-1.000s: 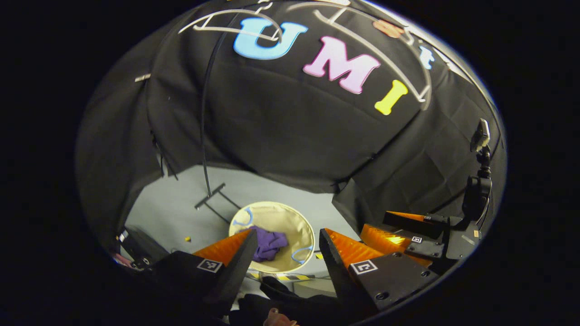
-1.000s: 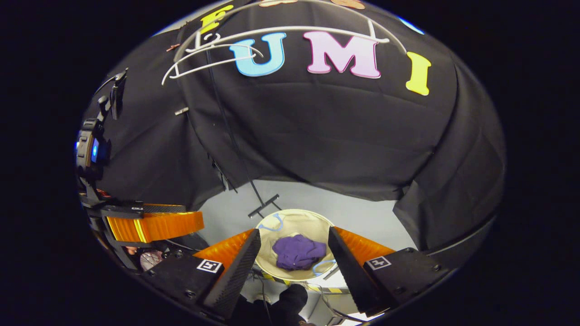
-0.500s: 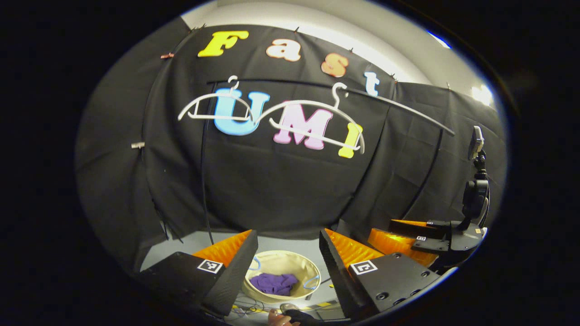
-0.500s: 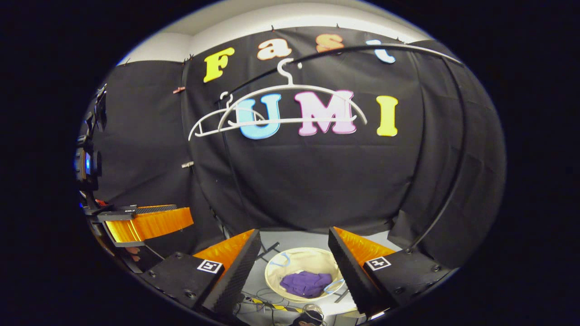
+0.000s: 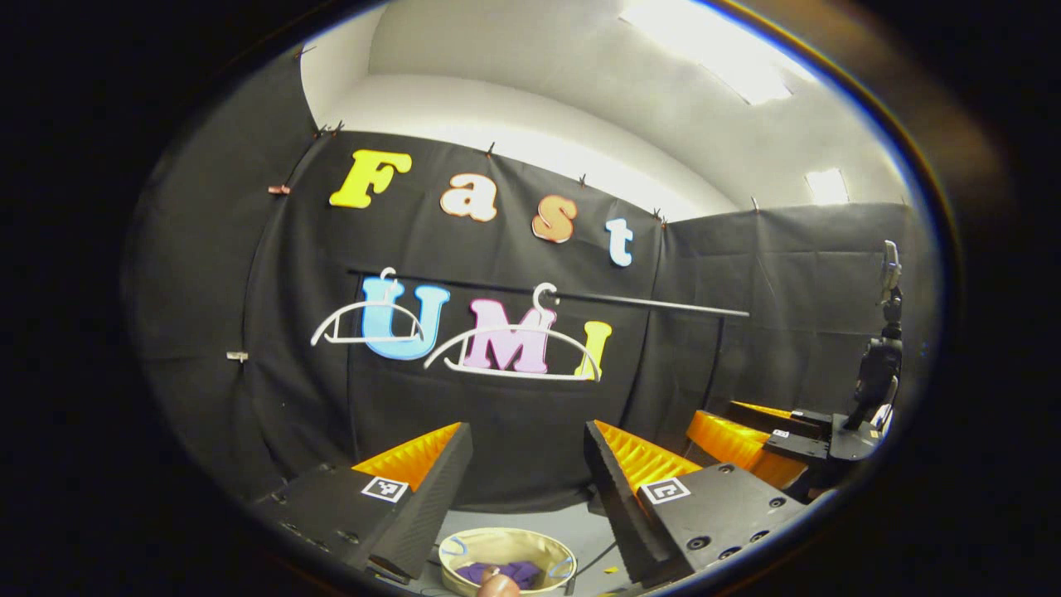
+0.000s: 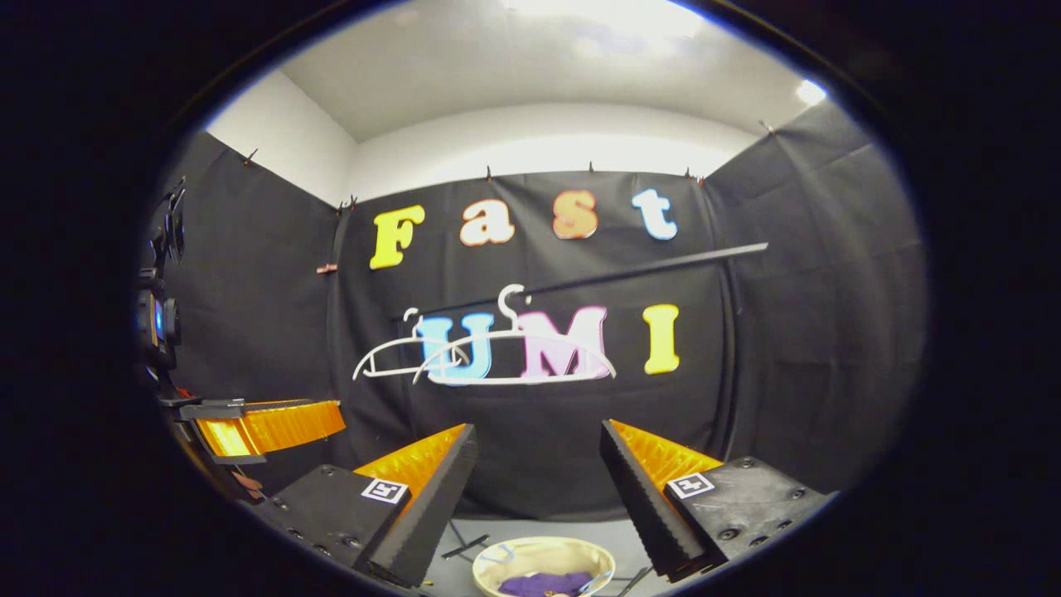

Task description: Grasp the clothes on the hanger with both hands and then place them into the laundry hamper below.

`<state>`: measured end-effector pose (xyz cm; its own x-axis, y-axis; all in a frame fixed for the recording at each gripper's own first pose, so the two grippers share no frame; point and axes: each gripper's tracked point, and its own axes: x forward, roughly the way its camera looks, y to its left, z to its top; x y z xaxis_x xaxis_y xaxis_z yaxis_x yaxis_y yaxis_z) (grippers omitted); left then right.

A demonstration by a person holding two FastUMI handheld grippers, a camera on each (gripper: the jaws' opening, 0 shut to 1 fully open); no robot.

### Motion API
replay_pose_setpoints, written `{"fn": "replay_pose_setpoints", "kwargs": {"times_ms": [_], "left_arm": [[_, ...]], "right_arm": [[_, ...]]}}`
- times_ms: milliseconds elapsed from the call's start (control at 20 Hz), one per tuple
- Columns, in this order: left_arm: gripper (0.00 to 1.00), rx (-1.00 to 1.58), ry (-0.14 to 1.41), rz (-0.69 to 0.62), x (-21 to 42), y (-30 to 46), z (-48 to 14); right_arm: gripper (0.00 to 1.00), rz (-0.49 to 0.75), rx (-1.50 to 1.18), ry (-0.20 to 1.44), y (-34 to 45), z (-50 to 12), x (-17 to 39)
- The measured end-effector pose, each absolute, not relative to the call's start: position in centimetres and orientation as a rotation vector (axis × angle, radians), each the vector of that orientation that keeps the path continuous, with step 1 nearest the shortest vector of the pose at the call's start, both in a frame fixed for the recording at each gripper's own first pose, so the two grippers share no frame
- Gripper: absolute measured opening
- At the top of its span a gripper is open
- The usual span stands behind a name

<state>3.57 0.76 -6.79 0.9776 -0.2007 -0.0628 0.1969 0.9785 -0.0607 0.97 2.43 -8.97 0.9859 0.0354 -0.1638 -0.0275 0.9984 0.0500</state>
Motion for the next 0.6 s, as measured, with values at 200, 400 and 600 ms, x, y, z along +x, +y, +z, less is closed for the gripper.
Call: {"fn": "replay_pose_setpoints", "kwargs": {"times_ms": [200,400,600], "left_arm": [[0.86,-0.044,-0.026,-0.179,4.0,-0.2,-4.1],[0.86,-0.006,-0.046,-0.154,3.7,-1.6,-4.0],[0.86,0.014,-0.076,-0.133,3.3,-2.7,-2.9]], "right_arm": [[0.92,0.058,0.039,0.148,1.6,-7.6,0.9],[0.92,0.088,0.057,0.127,0.7,-6.4,1.0],[0.97,0.12,0.075,0.119,0.6,-6.0,1.3]]}}
